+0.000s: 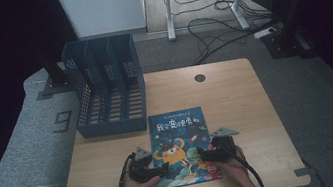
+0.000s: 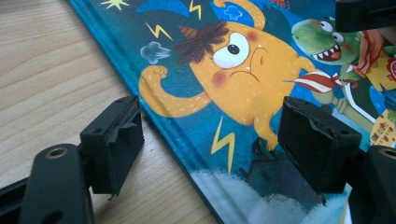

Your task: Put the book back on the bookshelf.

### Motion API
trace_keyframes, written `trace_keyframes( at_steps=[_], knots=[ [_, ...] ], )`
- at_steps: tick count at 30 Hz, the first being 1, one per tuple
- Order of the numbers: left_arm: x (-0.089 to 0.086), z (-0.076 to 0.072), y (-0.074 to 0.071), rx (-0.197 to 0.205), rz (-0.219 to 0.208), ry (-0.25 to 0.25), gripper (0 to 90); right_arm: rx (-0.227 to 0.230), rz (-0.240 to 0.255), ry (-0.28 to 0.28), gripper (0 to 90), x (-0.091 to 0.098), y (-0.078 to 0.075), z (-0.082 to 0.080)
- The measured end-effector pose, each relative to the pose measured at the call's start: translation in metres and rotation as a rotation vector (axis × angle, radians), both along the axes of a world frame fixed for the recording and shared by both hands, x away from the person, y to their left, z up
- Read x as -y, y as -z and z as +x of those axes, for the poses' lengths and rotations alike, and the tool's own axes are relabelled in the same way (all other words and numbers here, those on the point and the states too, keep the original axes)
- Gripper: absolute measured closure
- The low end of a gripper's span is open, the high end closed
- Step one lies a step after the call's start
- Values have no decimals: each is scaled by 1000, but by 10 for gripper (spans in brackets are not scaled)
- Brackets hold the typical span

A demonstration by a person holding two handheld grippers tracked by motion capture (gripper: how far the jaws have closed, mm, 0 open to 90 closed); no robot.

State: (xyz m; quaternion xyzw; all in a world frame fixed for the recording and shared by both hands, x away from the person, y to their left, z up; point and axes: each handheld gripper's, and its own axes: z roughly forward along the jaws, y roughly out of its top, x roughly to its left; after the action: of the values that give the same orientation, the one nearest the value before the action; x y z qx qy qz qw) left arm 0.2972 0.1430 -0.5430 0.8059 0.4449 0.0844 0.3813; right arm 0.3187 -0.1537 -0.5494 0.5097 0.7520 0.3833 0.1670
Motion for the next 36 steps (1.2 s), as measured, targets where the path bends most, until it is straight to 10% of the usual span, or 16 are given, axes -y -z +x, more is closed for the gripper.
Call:
trace_keyframes(
  at_steps=[36],
  knots=[
    [6,-2,2,26,22,-7,201,-38,95,-19,180,-1,-1,0]
  ],
)
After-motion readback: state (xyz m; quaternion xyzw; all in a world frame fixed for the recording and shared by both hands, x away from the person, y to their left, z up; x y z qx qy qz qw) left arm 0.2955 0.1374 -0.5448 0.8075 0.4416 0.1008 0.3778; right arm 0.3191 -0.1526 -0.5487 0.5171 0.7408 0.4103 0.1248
